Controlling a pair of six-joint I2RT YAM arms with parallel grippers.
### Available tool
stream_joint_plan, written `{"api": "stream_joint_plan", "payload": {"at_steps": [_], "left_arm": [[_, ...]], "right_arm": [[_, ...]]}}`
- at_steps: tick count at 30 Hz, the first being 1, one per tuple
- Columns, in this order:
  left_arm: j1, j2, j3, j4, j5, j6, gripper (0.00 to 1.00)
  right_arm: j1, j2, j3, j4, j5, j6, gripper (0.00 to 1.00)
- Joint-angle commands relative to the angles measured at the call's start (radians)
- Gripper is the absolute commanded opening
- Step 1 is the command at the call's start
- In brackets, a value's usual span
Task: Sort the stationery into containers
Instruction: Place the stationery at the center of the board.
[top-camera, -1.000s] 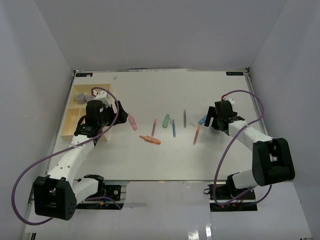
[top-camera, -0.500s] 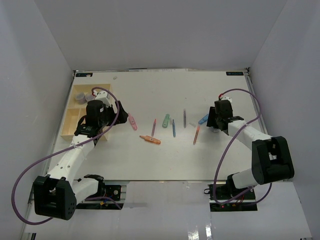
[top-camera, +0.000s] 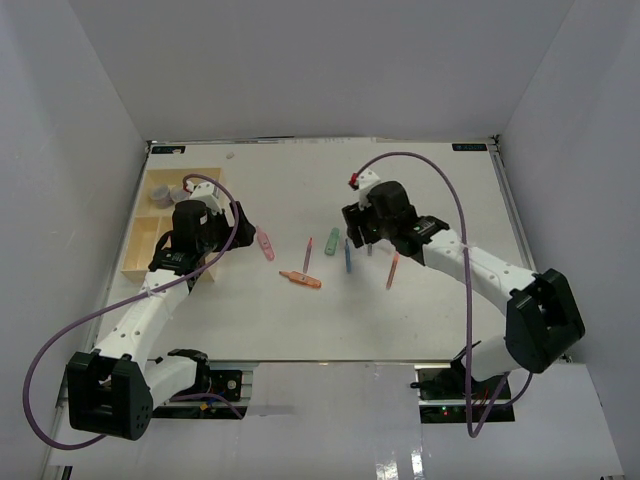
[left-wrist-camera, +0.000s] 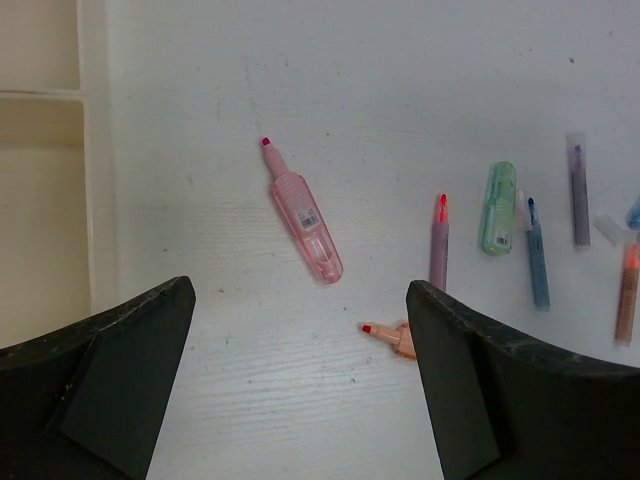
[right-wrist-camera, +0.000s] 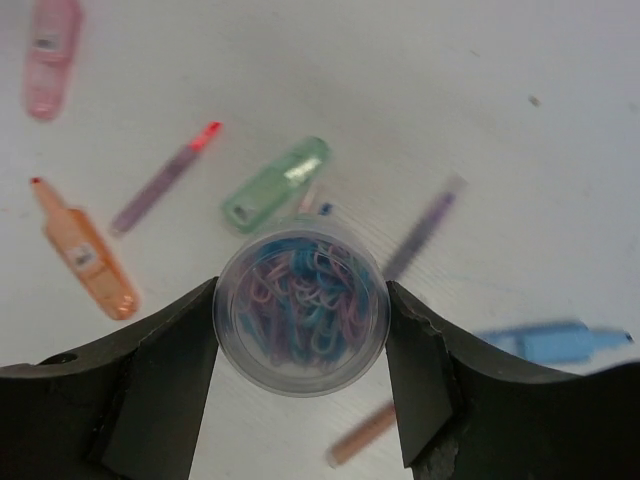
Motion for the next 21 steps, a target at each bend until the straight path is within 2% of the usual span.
{"api": "stream_joint_plan", "payload": {"at_steps": [1,6,11,18,21], "left_arm": [[-0.003,-0.019,0.0,-0.003,-0.046,0.005,0.98],[-0.005,-0.021,0.007,-0.033,-0.152,-0.008,0.98],[-0.003,-0.025,0.013,-0.05,-0.215,-0.018,0.98],[-0.003,-0.022,0.016,-0.056,-0.219,-0.026,0.98],[-0.003,-0.024,0.013,-0.049,-0.189,-0.028,0.98]], "right_arm": [[0.119,0.089,0.117,-0.007,-0.095,-0.094,0.42],[0.299,0.215,0.238,-0.005,-0.125,-0.124,0.43],[0.416,0.329,0.292,-0.01,-0.182,-0.13,0.44],[0.49,0.419,0.3,0.004,-0.21,-0.133,0.48],[0.502,0.43,0.277,0.039,-0.217,-0.137,0.55]]}}
